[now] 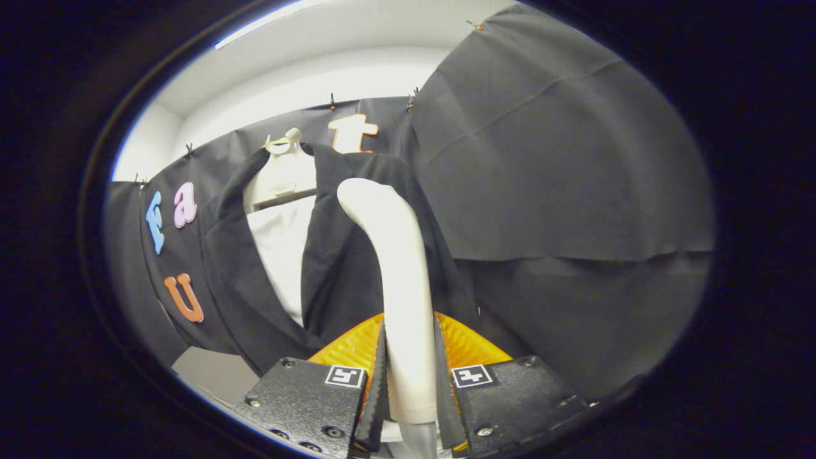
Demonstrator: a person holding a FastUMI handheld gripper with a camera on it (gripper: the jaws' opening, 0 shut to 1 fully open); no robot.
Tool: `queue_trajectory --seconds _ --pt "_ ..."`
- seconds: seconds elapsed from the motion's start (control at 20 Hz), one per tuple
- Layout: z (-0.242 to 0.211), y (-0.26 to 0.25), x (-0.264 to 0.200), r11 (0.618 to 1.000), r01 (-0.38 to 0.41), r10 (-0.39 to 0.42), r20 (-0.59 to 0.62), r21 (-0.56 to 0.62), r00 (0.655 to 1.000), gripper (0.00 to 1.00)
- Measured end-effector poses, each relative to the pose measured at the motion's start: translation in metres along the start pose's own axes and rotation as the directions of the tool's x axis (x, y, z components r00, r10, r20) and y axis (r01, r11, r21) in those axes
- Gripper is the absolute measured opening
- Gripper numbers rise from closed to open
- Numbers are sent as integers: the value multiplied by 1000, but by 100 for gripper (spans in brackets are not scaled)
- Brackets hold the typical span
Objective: Iron the clothes twice with a garment steamer, once on the left side and once on the right side.
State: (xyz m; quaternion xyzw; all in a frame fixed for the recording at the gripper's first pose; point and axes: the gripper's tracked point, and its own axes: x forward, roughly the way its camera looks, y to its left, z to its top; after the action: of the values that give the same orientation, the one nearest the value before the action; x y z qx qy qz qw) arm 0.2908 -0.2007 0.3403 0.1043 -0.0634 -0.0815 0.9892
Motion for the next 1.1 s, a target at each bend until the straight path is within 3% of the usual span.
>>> queue_trajectory --seconds 0.4,0.6,1.1 --pt "-7 3 19 983 119 -113 53 -138 992 37" --pt "-24 18 36 977 128 -123 40 -169 992 37" --pt "-87 -5 18 967 106 -122 -56 -232 991 37"
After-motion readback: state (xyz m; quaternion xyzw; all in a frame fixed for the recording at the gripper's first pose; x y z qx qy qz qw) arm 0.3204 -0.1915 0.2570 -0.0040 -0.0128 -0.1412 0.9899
